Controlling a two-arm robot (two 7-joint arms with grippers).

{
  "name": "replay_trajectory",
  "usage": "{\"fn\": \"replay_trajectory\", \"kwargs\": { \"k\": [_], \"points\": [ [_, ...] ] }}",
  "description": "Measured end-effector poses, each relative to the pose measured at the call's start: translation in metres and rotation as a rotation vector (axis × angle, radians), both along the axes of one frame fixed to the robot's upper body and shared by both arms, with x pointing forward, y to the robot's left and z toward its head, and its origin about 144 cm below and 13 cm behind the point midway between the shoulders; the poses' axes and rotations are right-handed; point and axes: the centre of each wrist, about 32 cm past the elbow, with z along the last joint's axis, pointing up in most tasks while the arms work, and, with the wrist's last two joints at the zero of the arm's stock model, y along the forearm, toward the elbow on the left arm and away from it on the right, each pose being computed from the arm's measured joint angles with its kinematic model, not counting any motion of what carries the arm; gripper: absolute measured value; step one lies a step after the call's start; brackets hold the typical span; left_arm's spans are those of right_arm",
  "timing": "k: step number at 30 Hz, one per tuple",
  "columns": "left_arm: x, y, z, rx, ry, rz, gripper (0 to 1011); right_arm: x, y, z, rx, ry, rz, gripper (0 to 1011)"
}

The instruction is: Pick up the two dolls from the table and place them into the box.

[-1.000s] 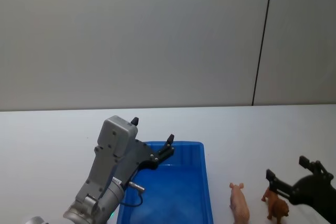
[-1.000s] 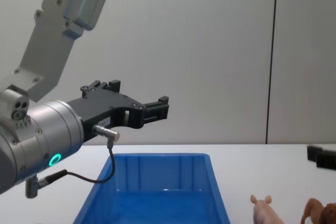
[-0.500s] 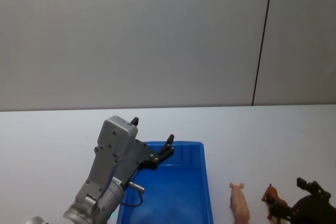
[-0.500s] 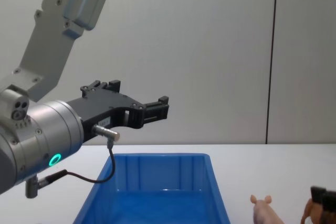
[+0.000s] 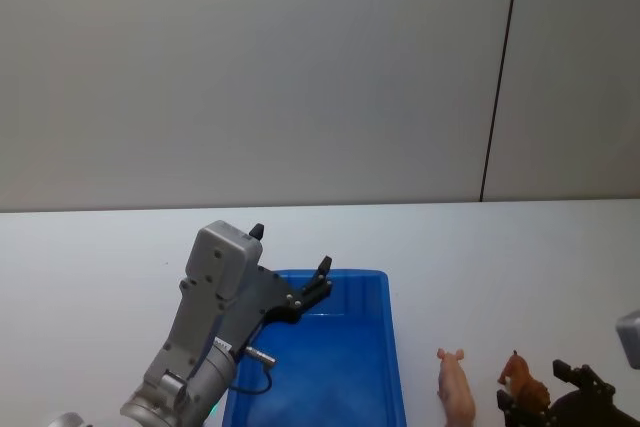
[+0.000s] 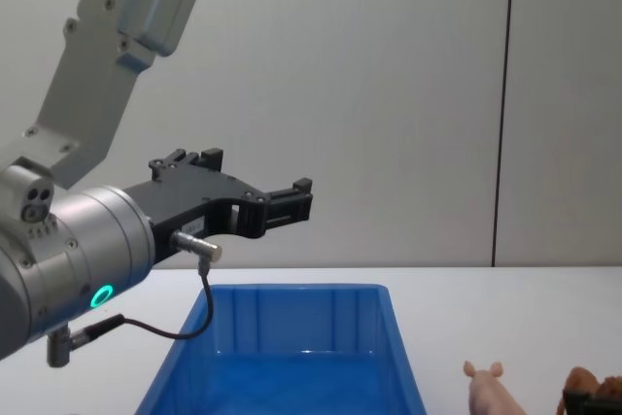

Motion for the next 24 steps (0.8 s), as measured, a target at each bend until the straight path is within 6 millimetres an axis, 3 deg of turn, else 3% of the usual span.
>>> {"fn": "replay_trajectory", "kwargs": {
  "k": [8, 20, 24],
  "points": [
    [0.0000, 0.0000, 0.0000, 0.000, 0.000, 0.000, 1002, 0.0038, 0.0018, -0.0052, -0.005, 0.031, -0.005, 843],
    [0.0000, 0.0000, 0.0000, 0.000, 0.000, 0.000, 1002, 0.0070, 0.0020, -0.0092, -0.012, 0.055, -0.014, 470],
    [0.0000, 0.0000, 0.0000, 0.000, 0.000, 0.000, 1002, 0.0070, 0.0021, -0.0090, -0.015, 0.046, -0.017, 439]
  ]
}}
